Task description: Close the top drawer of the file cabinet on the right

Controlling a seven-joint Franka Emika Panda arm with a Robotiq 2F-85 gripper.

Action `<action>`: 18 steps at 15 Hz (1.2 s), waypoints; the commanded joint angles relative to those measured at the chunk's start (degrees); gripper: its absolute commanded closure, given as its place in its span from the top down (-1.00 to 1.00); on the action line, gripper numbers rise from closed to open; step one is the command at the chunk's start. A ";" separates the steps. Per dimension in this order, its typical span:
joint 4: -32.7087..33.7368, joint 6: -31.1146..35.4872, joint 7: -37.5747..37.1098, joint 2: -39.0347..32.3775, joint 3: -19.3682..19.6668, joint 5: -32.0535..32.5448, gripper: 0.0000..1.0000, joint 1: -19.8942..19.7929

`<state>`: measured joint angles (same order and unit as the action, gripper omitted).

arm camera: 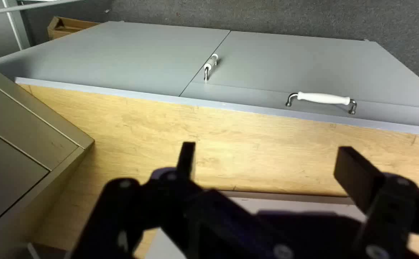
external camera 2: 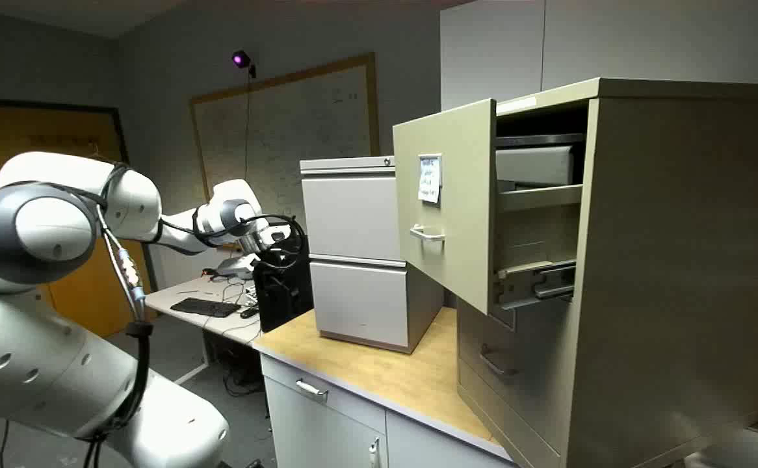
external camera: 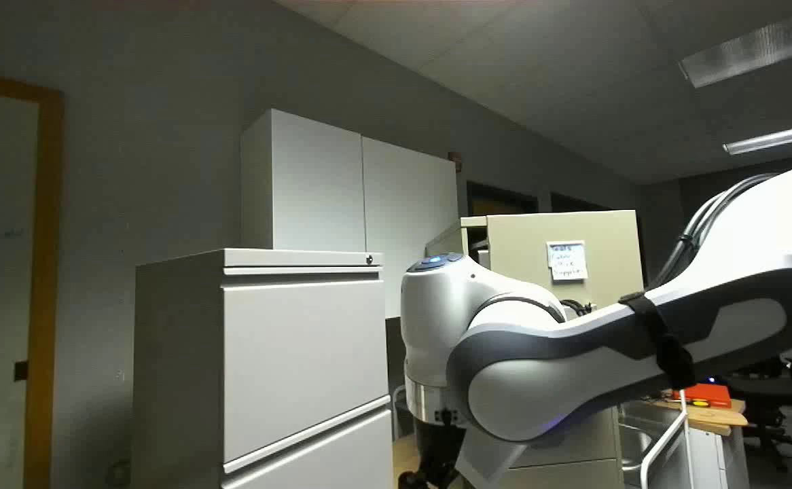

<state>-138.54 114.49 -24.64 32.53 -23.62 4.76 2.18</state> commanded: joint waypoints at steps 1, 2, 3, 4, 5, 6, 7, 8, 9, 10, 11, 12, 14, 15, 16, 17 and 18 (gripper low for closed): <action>0.19 -0.21 -0.91 -0.47 1.52 1.08 1.00 1.84; 0.23 -0.18 -0.91 -0.47 1.52 1.08 1.00 1.84; 0.24 -0.16 -0.91 -0.46 1.51 1.08 1.00 1.84; 0.24 -0.16 -0.91 -0.46 1.52 1.08 1.00 1.84; 0.24 -0.15 -0.91 -0.46 1.52 1.08 1.00 1.84; 0.24 -0.14 -0.91 -0.46 1.51 1.08 1.00 1.84; 0.24 -0.13 -0.91 -0.46 1.52 1.08 1.00 1.84; 0.24 -0.13 -0.91 -0.46 1.52 1.08 1.00 1.84; 0.33 -0.24 -1.37 -0.37 1.31 1.48 1.00 1.56; 0.44 -0.37 -1.78 -0.35 1.18 2.00 1.00 1.33; 0.60 -0.66 -2.23 -0.26 1.06 2.72 1.00 1.13; 0.81 -0.87 -3.02 -0.10 0.87 3.66 1.00 0.76; 1.01 -1.31 -5.22 0.58 0.47 6.15 1.00 0.06; 1.06 -1.54 -6.83 0.93 0.18 7.69 1.00 -0.42; 1.04 -1.88 -8.81 1.71 -0.04 9.44 0.98 -1.00; 0.92 -2.16 -10.75 2.50 -0.15 11.11 0.49 -1.57; 0.80 -2.52 -12.83 3.28 -0.14 12.77 0.48 -2.05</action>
<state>-138.41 114.14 -32.37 33.44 -23.16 13.56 1.77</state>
